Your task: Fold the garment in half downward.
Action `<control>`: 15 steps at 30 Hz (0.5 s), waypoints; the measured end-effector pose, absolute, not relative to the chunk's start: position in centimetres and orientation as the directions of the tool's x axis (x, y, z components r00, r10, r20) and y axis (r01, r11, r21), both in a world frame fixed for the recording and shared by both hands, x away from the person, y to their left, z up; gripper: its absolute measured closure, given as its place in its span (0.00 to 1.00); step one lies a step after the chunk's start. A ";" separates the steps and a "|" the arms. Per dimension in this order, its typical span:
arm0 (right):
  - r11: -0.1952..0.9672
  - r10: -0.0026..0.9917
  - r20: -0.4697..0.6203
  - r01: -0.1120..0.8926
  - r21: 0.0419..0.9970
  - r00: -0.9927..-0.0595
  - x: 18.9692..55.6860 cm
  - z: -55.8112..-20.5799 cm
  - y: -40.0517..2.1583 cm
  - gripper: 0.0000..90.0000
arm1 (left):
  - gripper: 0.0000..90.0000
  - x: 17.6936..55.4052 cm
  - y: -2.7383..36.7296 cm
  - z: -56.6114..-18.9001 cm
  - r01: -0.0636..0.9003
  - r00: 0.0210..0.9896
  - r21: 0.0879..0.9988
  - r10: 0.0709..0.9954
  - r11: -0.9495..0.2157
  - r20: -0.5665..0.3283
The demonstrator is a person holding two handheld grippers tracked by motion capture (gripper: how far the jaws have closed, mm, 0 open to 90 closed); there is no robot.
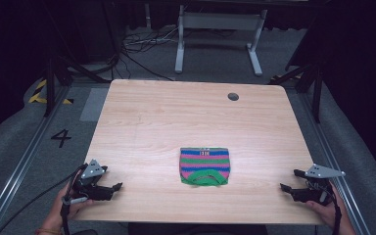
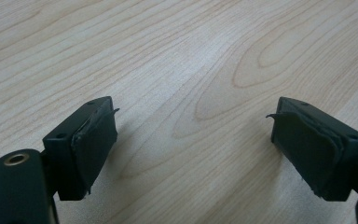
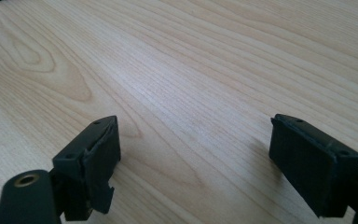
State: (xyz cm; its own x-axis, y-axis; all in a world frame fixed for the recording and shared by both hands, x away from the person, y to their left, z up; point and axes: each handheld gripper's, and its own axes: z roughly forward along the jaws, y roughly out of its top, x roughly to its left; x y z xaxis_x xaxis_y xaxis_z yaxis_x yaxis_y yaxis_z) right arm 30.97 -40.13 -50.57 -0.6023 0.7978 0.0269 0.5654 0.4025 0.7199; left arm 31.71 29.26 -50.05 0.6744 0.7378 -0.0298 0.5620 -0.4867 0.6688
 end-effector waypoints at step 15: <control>0.396 0.807 0.027 0.574 0.716 -0.590 31.0 -50.6 -40.1 0.16 | 0.06 31.8 28.1 -50.1 0.604 0.629 0.650 0.777 -0.462 -0.033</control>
